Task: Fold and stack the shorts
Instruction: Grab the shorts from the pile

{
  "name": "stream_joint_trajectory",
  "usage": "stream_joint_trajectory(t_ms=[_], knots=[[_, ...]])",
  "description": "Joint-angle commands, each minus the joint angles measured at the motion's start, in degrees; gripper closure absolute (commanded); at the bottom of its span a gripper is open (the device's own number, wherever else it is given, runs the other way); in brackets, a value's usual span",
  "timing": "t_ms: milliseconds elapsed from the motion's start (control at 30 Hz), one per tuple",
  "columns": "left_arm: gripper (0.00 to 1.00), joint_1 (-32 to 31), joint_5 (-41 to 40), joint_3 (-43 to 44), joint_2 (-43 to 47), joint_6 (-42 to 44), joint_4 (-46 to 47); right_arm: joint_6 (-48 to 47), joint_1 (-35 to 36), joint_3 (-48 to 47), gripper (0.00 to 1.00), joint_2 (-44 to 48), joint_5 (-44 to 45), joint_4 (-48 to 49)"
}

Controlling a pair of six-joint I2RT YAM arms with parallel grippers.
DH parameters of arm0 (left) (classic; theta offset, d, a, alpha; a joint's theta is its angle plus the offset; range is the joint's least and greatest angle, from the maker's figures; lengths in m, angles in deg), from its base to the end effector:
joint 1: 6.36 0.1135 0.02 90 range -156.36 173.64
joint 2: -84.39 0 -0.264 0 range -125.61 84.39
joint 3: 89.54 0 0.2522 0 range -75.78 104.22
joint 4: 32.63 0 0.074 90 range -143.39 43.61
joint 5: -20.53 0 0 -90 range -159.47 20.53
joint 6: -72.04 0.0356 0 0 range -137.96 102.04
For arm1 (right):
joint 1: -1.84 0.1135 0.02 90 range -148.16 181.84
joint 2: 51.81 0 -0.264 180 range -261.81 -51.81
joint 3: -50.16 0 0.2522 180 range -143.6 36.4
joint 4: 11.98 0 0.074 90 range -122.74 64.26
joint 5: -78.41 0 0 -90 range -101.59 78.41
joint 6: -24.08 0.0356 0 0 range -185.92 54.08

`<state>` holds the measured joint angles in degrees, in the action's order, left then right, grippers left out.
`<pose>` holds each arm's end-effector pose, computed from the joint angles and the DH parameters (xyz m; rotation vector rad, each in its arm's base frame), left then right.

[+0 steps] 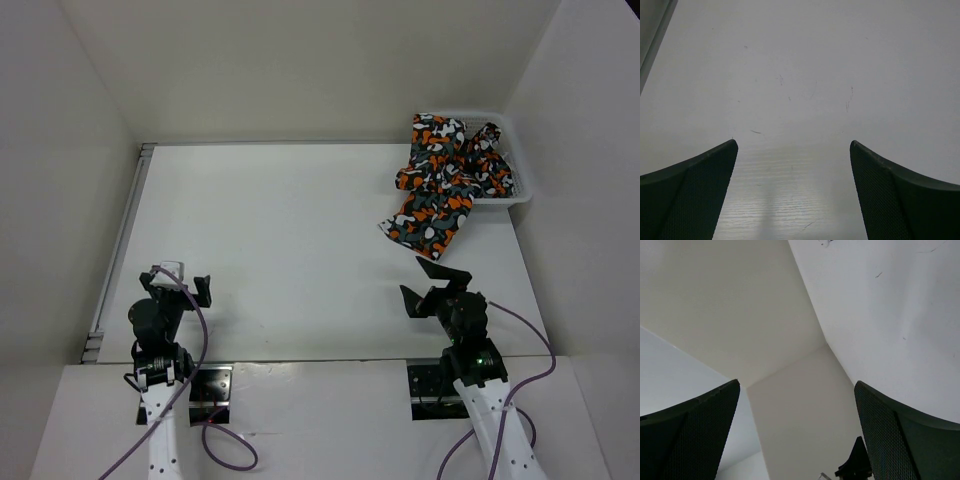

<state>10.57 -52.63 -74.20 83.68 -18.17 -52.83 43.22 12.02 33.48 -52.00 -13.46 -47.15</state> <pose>0.1059 0.0215 0.1700 -0.0268 1.6637 -0.0240 0.0998 0.0191 0.1509 1.6368 1.4324 1.3647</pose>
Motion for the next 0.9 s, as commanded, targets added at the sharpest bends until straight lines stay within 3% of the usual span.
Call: stream_joint_trajectory(t_ms=[0, 33, 133, 200, 267, 433, 533, 600, 633, 667, 733, 800, 867], knots=[[0.01, -0.1, 4.8, -0.2, 7.0, 0.2, 1.5, 3.7, -0.5, 1.8, 0.00, 0.9, 1.7, -1.3], [0.01, -0.1, 12.3, -0.2, 7.0, 0.2, 1.5, 4.4, -0.5, 1.8, 0.00, 0.9, 1.7, -1.3], [0.01, -0.1, 14.5, 1.4, 7.0, 0.2, 2.7, 5.0, -0.5, 1.8, 0.00, 0.9, -0.1, 2.5], [0.01, -0.1, 15.1, 3.0, 7.0, 0.2, 7.2, 0.7, -0.5, 2.4, 0.00, 0.9, 0.5, 6.8], [0.01, -0.1, 21.3, 4.0, 7.0, 0.2, 8.1, -8.3, -0.5, 0.8, 0.00, 0.9, 3.2, 17.0], [0.01, -0.1, 14.9, 6.1, 5.0, 0.2, 17.3, -20.9, -0.5, -7.8, 0.00, -1.1, 9.9, 18.2], [0.01, -0.1, 15.7, 10.8, -1.6, 0.2, 17.2, -33.2, -0.5, -15.8, 0.00, -12.5, 10.5, 16.1], [0.01, -0.1, 17.0, 14.6, -8.5, 0.2, 15.2, -45.3, -0.5, -25.8, 0.00, -27.3, 11.2, 13.7], [0.01, -0.1, 17.8, 16.8, -17.4, 0.2, 12.4, -49.5, -0.5, -30.3, 0.00, -32.8, 11.8, 12.0], [0.01, -0.1, 18.4, 22.4, -22.4, 0.2, 10.5, -53.1, -0.5, -34.8, 0.00, -44.1, 15.5, 7.4], [0.01, -0.6, 19.8, 28.9, -37.5, 0.2, 3.4, -63.7, 0.4, -48.5, 0.00, -54.3, 20.8, 3.2], [0.01, -0.6, 21.6, 38.4, -46.9, 0.2, -2.5, -70.3, 0.9, -60.1, 0.00, -67.2, 27.6, 0.3], [0.01, -3.6, 20.1, 42.9, -56.9, 0.2, -9.2, -78.6, 0.9, -66.2, 0.00, -74.4, 34.3, 0.3]])
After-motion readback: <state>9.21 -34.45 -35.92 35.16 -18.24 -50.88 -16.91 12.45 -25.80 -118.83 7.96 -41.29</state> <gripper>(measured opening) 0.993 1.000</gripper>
